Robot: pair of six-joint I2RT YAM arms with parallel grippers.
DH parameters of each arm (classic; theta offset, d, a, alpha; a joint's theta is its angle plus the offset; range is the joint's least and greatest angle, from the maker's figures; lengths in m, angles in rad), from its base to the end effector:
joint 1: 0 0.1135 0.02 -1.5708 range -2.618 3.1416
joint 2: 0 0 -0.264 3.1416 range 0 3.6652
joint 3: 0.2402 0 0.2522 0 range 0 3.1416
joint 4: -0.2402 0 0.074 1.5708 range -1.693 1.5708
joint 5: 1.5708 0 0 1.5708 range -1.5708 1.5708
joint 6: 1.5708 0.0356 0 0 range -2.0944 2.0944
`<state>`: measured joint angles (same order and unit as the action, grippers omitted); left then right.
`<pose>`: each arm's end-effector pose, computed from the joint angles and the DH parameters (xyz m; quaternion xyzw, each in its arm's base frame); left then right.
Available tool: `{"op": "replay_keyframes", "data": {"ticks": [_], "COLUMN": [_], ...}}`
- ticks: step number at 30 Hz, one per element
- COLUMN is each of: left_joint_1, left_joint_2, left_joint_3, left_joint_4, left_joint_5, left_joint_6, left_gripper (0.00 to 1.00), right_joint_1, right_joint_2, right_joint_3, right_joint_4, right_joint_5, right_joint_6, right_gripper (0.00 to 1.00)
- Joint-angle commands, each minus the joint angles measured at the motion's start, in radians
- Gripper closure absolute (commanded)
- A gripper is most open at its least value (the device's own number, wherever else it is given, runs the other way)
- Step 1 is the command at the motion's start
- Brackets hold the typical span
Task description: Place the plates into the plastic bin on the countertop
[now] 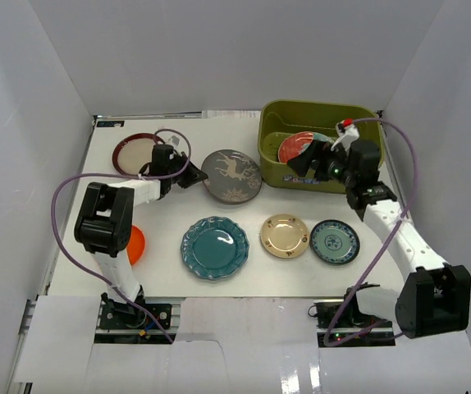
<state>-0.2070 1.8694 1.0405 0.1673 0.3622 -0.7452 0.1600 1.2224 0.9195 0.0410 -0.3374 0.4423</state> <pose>0.3811 -0.0929 0.1599 -0.1587 0.8730 -0.3418 0.3097 0.2800 0.0571 0.3180 0.0088 0.7887 0.3052 0.5336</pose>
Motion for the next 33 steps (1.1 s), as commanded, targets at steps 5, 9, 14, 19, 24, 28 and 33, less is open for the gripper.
{"op": "replay_keyframes", "data": {"ticks": [5,9,14,19,24,28,33], "left_joint_1": [0.046,0.070,0.080,0.080,0.080,0.078,0.077], "left_joint_2": [-0.267,-0.401,-0.532,-0.619,-0.642,-0.641,-0.645], "left_joint_3": [-0.148,-0.187,-0.175,-0.152,-0.158,-0.165,-0.168], "left_joint_4": [-0.021,-0.069,-0.130,-0.232,-0.275,-0.252,-0.178], "left_joint_5": [-0.003,0.030,0.183,0.325,0.478,0.619,0.690], "left_joint_6": [0.010,0.009,0.027,0.079,0.104,0.098,0.055], "left_gripper": [1.00,1.00,1.00,1.00,1.00,1.00,1.00], "right_joint_1": [0.314,0.349,0.384,0.388,0.388,0.388,0.386], "right_joint_2": [-0.080,-0.048,0.018,0.060,0.066,0.052,0.031], "right_joint_3": [-0.189,-0.249,-0.232,-0.205,-0.209,-0.248,-0.258], "right_joint_4": [0.112,0.192,0.217,0.211,0.214,0.299,0.333], "right_joint_5": [-0.016,-0.061,-0.017,0.006,0.029,0.006,0.023], "right_joint_6": [0.041,0.136,0.202,0.220,0.237,0.282,0.318], "right_gripper": [0.02,0.04,0.05,0.06,0.08,0.03,0.39]}}
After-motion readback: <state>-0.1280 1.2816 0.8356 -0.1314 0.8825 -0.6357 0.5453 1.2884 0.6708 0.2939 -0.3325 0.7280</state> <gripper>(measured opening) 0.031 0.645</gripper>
